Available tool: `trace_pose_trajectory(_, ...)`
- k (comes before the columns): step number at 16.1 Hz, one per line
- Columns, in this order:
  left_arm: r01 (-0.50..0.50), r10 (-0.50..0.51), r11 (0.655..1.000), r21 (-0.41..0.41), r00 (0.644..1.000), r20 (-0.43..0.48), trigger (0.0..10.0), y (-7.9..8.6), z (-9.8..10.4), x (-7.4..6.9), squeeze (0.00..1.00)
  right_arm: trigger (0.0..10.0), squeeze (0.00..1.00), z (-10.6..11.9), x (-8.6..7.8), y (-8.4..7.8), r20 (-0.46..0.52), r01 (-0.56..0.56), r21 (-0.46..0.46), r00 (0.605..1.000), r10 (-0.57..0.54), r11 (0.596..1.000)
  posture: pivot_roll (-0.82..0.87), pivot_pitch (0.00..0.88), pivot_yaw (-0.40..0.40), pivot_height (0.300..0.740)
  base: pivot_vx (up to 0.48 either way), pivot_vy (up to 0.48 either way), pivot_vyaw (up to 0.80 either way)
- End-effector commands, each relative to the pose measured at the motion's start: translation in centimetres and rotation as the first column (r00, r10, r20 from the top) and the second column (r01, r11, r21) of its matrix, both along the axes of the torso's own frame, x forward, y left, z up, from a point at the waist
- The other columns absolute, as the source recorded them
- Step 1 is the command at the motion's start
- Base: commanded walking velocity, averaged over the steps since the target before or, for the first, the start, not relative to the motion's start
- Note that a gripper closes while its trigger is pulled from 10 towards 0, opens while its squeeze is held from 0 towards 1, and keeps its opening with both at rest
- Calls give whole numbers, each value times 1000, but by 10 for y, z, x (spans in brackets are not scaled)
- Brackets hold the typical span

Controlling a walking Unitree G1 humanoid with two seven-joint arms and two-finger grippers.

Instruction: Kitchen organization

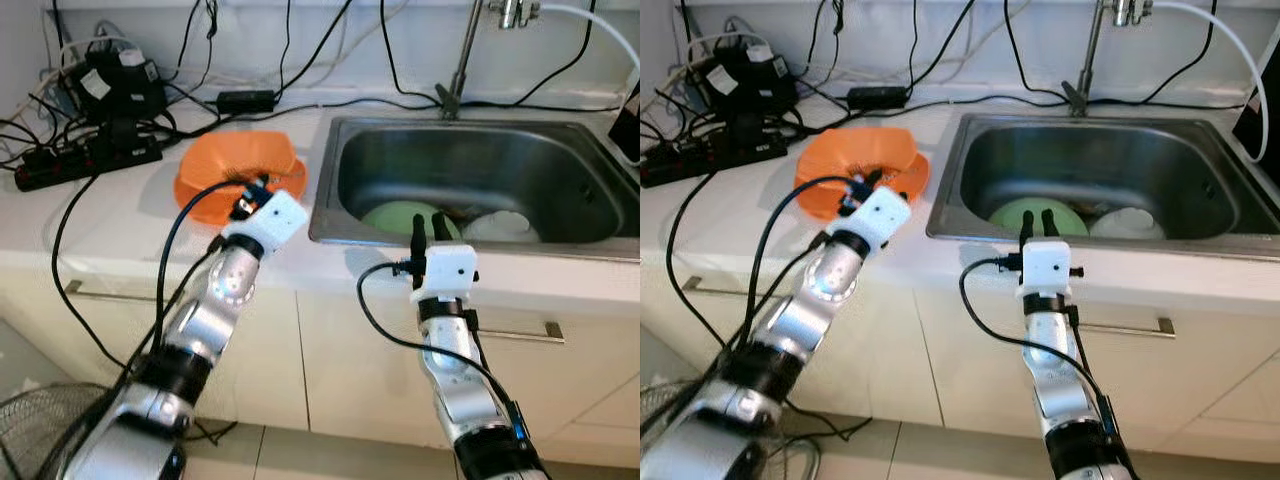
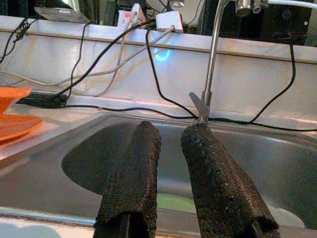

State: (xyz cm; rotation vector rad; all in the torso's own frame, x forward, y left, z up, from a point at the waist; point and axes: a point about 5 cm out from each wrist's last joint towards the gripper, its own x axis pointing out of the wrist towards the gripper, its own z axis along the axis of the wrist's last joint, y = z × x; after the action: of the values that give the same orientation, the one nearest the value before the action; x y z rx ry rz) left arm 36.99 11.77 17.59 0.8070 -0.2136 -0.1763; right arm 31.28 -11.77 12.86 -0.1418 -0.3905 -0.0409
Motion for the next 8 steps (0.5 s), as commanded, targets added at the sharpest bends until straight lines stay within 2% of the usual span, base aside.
trace_pose_trajectory(1,-24,24,998,50,1000,14,10000,1,2,4,0,10000,0,4,3,2,15,-3,12,1000,3,1000,52,1,82,740,0,0,0)
trace_pose_trajectory(8,-51,44,993,111,997,57,10000,-1,10,13,0,10000,0,5,3,1,18,4,18,1000,-4,1000,53,11,81,740,0,0,0)
